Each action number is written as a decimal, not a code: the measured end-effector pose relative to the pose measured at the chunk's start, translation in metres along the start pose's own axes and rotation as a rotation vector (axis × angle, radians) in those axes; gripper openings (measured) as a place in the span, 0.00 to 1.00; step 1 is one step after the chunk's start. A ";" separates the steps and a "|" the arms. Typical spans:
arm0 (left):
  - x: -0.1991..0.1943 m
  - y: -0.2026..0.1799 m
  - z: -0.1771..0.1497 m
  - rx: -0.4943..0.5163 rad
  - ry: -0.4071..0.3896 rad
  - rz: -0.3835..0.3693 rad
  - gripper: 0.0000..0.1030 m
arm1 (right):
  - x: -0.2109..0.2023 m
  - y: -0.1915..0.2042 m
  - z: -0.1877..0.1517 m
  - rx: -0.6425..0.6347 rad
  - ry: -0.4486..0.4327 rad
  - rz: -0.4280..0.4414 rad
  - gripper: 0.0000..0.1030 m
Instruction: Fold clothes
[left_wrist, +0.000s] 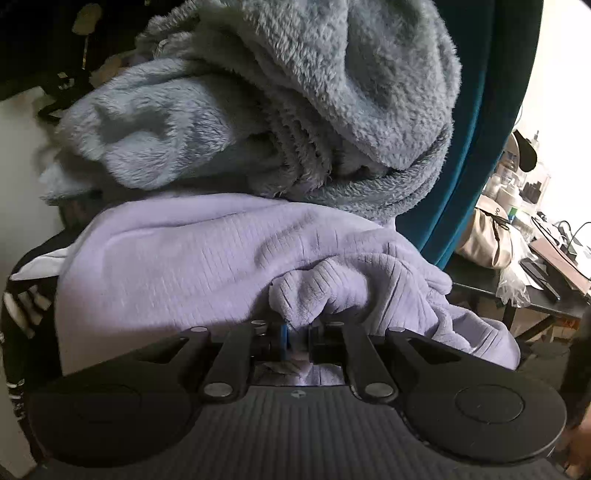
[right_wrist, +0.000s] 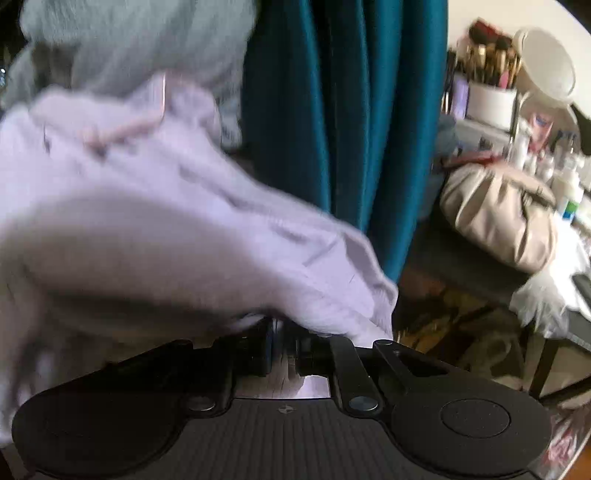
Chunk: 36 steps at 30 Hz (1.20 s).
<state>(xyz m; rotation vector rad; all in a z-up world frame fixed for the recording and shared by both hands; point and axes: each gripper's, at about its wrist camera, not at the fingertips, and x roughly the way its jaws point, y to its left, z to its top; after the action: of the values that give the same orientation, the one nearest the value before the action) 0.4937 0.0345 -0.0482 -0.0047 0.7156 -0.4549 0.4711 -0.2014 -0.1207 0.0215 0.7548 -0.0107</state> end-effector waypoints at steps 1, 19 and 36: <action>0.000 0.000 0.000 0.004 0.002 -0.004 0.10 | 0.005 0.002 -0.004 0.004 0.010 -0.009 0.13; -0.001 0.013 0.001 0.027 0.013 -0.065 0.11 | -0.080 0.069 -0.095 -0.180 0.098 0.126 0.63; -0.015 0.039 -0.001 0.038 0.029 -0.117 0.13 | -0.073 0.031 -0.093 0.092 0.091 0.067 0.07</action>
<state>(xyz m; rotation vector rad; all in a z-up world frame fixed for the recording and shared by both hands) 0.4986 0.0754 -0.0461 -0.0039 0.7376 -0.5816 0.3549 -0.1685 -0.1385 0.1358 0.8440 0.0199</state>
